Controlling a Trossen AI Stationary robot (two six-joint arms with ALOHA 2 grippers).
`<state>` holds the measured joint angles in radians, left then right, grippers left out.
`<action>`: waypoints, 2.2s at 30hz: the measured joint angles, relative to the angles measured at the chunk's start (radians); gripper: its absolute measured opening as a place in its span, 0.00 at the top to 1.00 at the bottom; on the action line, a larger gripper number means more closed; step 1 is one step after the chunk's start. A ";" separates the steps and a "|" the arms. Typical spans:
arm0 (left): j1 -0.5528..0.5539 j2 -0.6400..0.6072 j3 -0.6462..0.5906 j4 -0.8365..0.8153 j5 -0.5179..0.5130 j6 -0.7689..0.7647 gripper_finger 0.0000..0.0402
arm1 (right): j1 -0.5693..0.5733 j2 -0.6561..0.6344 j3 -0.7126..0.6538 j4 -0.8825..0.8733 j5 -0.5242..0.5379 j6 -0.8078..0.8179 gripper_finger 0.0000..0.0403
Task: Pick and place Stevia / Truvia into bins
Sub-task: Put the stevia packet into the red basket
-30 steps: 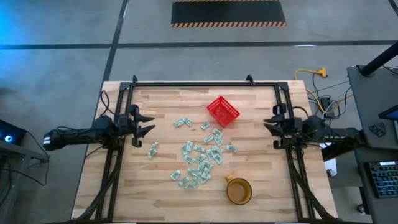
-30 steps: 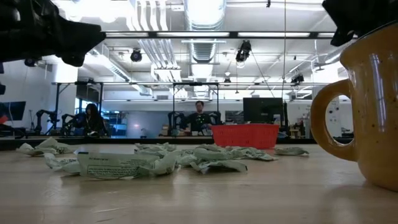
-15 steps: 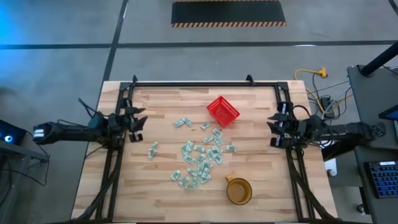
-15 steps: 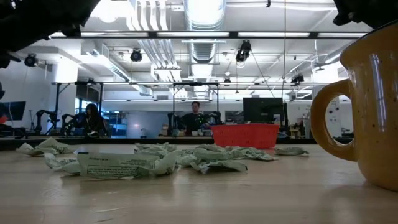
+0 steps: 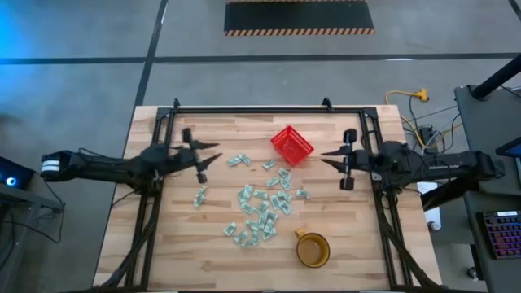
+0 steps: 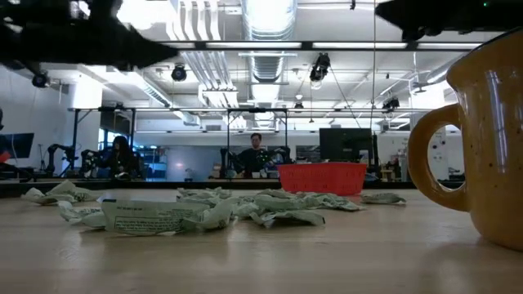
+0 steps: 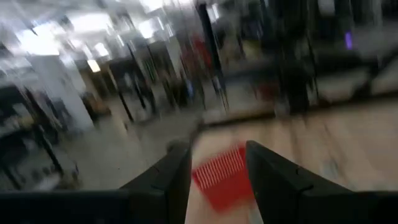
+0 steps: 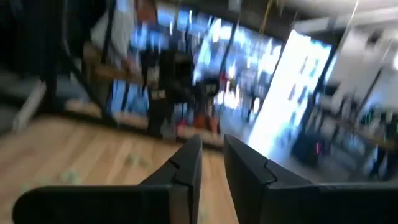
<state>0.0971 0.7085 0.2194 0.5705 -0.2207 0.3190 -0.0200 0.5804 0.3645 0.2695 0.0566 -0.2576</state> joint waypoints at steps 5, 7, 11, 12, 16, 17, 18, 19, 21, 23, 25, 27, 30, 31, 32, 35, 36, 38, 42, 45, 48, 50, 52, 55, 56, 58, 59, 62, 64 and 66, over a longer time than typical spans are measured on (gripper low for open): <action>0.000 0.093 0.151 -0.315 -0.101 -0.058 0.66 | 0.000 0.112 0.134 -0.226 0.001 0.054 0.78; 0.000 0.143 0.205 -0.442 -0.153 -0.091 0.66 | 0.000 0.155 0.175 -0.305 0.003 0.072 0.75; 0.000 0.234 0.280 -0.538 -0.161 -0.150 0.66 | 0.000 0.225 0.218 -0.407 0.036 0.109 0.71; 0.002 0.255 0.297 -0.551 -0.162 -0.164 0.66 | 0.000 0.239 0.219 -0.414 0.052 0.121 0.71; 0.026 0.360 0.366 -0.663 -0.188 -0.248 0.66 | 0.000 0.289 0.201 -0.418 0.105 0.158 0.71; 0.037 0.387 0.386 -0.686 -0.189 -0.263 0.66 | 0.000 0.300 0.197 -0.417 0.111 0.168 0.72; 0.048 0.414 0.402 -0.706 -0.190 -0.274 0.66 | 0.000 0.309 0.190 -0.414 0.115 0.181 0.73; 0.060 0.442 0.419 -0.729 -0.189 -0.285 0.66 | 0.000 0.318 0.184 -0.417 0.120 0.193 0.73; 0.087 0.504 0.449 -0.771 -0.182 -0.289 0.66 | 0.002 0.337 0.178 -0.413 0.121 0.218 0.74; 0.109 0.566 0.474 -0.790 -0.173 -0.290 0.66 | 0.007 0.351 0.170 -0.416 0.122 0.240 0.76; 0.134 0.621 0.495 -0.792 -0.152 -0.287 0.66 | 0.016 0.363 0.166 -0.414 0.122 0.254 0.77; 0.160 0.676 0.515 -0.798 -0.106 -0.278 0.66 | 0.029 0.373 0.162 -0.413 0.122 0.259 0.78; 0.193 0.744 0.535 -0.800 0.000 -0.251 0.66 | 0.056 0.385 0.156 -0.412 0.121 0.259 0.79; 0.201 0.762 0.540 -0.798 0.023 -0.238 0.66 | 0.065 0.386 0.155 -0.412 0.121 0.259 0.79; 0.207 0.777 0.542 -0.798 0.033 -0.230 0.66 | 0.075 0.386 0.153 -0.412 0.120 0.259 0.80; 0.218 0.814 0.544 -0.803 0.039 -0.205 0.66 | 0.098 0.384 0.151 -0.409 0.119 0.259 0.81; 0.218 0.821 0.544 -0.801 0.039 -0.201 0.66 | 0.105 0.383 0.150 -0.409 0.119 0.259 0.81; 0.218 0.832 0.545 -0.800 0.042 -0.190 0.66 | 0.115 0.384 0.150 -0.406 0.119 0.259 0.81; 0.218 0.844 0.545 -0.801 0.083 -0.181 0.66 | 0.121 0.385 0.147 -0.402 0.119 0.262 0.80; 0.218 0.844 0.544 -0.814 0.115 -0.181 0.66 | 0.121 0.385 0.140 -0.386 0.119 0.264 0.80; 0.218 0.844 0.544 -0.843 0.138 -0.183 0.66 | 0.121 0.386 0.136 -0.378 0.119 0.273 0.79; 0.218 0.844 0.542 -0.854 0.138 -0.183 0.66 | 0.121 0.386 0.129 -0.364 0.119 0.280 0.79; 0.220 0.845 0.539 -0.855 0.136 -0.184 0.66 | 0.121 0.386 0.124 -0.348 0.119 0.283 0.80; 0.227 0.849 0.539 -0.851 0.132 -0.200 0.66 | 0.121 0.386 0.121 -0.343 0.119 0.286 0.81; 0.229 0.849 0.539 -0.851 0.127 -0.201 0.66 | 0.121 0.386 0.121 -0.341 0.119 0.290 0.82; 0.231 0.850 0.539 -0.851 0.104 -0.204 0.66 | 0.121 0.386 0.121 -0.341 0.119 0.299 0.82; 0.231 0.854 0.539 -0.850 0.094 -0.204 0.66 | 0.121 0.386 0.121 -0.341 0.119 0.303 0.82; 0.235 0.859 0.534 -0.850 0.088 -0.204 0.66 | 0.121 0.386 0.119 -0.340 0.119 0.308 0.83; 0.236 0.875 0.534 -0.842 0.090 -0.209 0.67 | 0.121 0.386 0.116 -0.340 0.119 0.310 0.82; 0.236 0.891 0.533 -0.838 0.089 -0.211 0.67 | 0.121 0.386 0.116 -0.339 0.119 0.311 0.82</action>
<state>0.3332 1.5991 0.7525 -0.2674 -0.1313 0.1084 0.1009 0.9668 0.4804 -0.0691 0.1761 0.0539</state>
